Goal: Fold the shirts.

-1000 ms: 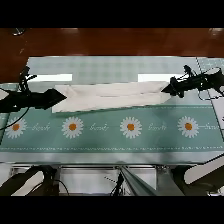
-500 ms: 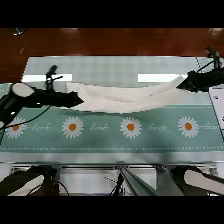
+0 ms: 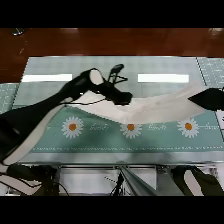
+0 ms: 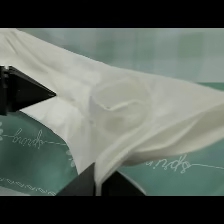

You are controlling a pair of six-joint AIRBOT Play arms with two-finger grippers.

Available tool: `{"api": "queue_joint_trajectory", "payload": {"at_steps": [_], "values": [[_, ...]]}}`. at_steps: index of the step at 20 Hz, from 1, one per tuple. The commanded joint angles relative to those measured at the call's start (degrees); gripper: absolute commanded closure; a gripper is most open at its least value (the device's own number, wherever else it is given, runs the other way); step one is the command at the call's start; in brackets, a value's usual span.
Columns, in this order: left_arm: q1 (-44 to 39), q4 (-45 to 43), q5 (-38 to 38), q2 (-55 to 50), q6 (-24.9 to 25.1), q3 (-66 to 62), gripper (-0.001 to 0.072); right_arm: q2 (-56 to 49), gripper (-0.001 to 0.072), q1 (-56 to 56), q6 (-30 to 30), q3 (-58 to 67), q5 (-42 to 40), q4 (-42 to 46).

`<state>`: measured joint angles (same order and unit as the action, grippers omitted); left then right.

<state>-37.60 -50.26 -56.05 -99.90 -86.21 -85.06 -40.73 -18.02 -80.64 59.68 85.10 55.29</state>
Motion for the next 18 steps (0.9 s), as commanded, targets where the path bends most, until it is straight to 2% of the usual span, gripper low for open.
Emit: {"api": "queue_joint_trajectory", "payload": {"at_steps": [1, 6, 9, 11, 15, 18], "values": [[-8.17, 0.04, -2.62, -8.02, -4.83, -8.83, 0.0687, 5.38, 0.0687, 0.04, -1.84, -0.96, 1.57, -1.01], [-15.37, 6.84, -2.43, -11.39, -4.94, -9.09, 0.0686, 5.35, 0.0687, 0.04, -1.81, -0.96, 1.05, -2.27], [-13.9, 6.82, -2.6, -11.04, -4.96, -9.55, 0.0685, 5.35, 0.0687, 0.04, -1.84, -0.96, 1.05, -2.43], [-9.2, 6.82, -3.91, -9.79, -4.96, -10.05, 0.0686, 5.35, 0.0687, 0.04, -1.81, -0.96, 1.07, -2.93], [5.7, 5.68, -10.1, -3.93, -4.52, -9.99, 0.0686, 4.87, 0.0687, 1.46, -1.22, -0.94, -0.44, -6.62], [15.8, -4.57, -15.96, 3.93, -4.52, -9.88, 0.0685, 2.51, 0.0687, 9.22, -2.23, -0.94, -4.61, -7.02]]}}
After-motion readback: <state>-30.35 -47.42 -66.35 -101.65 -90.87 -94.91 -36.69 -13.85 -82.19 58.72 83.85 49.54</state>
